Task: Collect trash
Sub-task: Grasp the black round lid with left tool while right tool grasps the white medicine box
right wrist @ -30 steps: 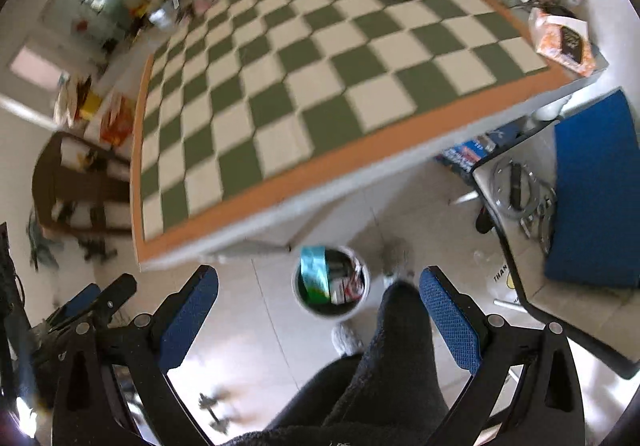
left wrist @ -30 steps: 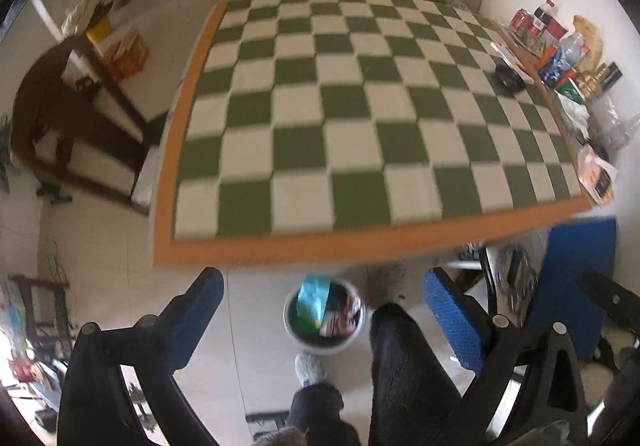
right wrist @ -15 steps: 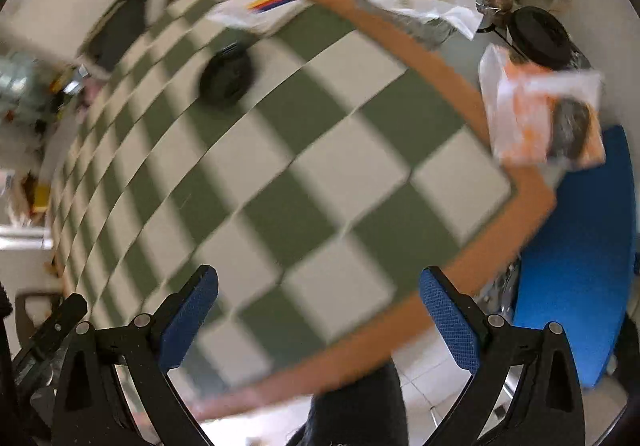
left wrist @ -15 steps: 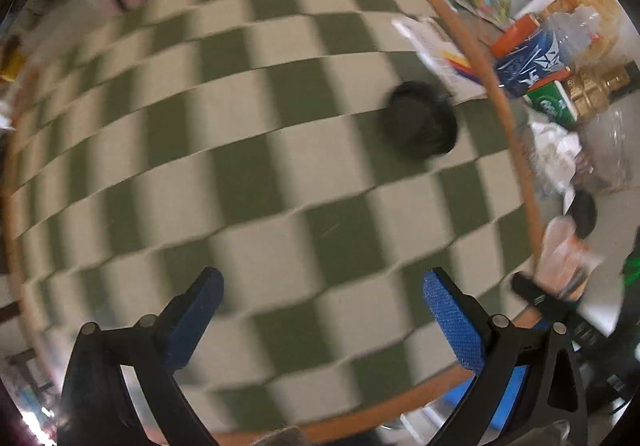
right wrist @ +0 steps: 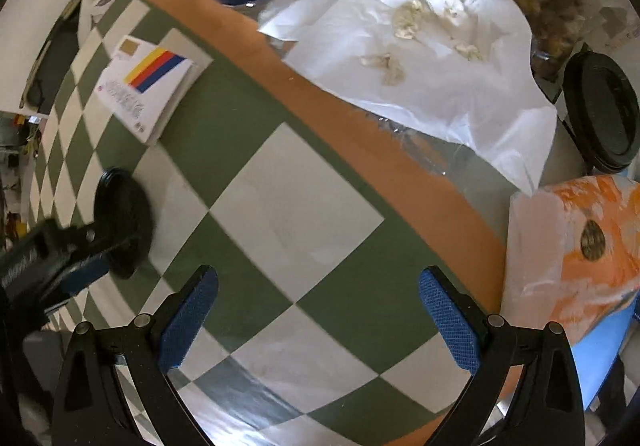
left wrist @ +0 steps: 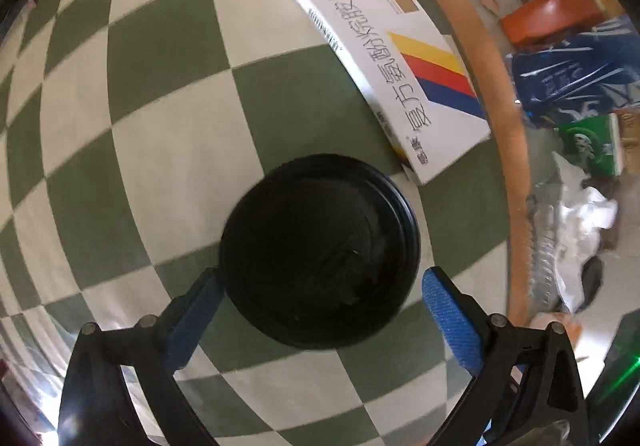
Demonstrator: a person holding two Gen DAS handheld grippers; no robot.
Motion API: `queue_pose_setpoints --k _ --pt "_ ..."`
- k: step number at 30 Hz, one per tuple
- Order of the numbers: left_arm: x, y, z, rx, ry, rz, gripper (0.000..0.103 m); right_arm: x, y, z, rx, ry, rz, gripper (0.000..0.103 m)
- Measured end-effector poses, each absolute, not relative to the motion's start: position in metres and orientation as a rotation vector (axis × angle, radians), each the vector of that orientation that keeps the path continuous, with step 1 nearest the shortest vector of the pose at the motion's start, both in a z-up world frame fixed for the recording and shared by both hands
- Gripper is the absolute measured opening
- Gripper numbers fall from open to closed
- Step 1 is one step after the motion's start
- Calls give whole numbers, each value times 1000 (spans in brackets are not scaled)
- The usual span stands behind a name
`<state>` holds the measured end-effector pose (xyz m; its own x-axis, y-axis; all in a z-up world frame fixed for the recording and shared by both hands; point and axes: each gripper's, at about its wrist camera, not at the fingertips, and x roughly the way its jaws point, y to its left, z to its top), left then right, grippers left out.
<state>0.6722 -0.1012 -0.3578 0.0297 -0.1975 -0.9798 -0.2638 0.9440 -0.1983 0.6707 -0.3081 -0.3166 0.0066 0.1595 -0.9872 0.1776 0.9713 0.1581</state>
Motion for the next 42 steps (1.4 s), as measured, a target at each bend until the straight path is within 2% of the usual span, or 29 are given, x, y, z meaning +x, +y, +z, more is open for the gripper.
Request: queue_pose_setpoints --k 2,3,10,16,24,27,28,36,42 --pt "675 -103 -354 -322 1529 71 87 675 -309 -321 265 1583 -24 102" --pt "674 -100 -351 -316 1519 70 86 676 -310 -322 263 1588 -19 102" --pt "652 -33 -337 -315 1458 255 86 700 -271 -300 159 1539 85 102" --pt "633 24 -333 -412 1417 422 85 753 -182 -280 -107 1427 253 102" --pt "634 39 -336 -471 1393 459 86 828 -102 -312 -405 1426 276 102" --pt "618 51 -334 -484 1383 459 86 839 -96 -324 -381 1464 289 99" --pt "616 51 -332 -485 1381 460 86 842 -97 -326 -339 1476 297 85" --pt "604 61 -328 -481 1375 475 86 808 -104 -323 -73 1572 301 84" --pt "574 56 -315 -434 1346 471 86 774 -90 -306 -96 1473 314 82"
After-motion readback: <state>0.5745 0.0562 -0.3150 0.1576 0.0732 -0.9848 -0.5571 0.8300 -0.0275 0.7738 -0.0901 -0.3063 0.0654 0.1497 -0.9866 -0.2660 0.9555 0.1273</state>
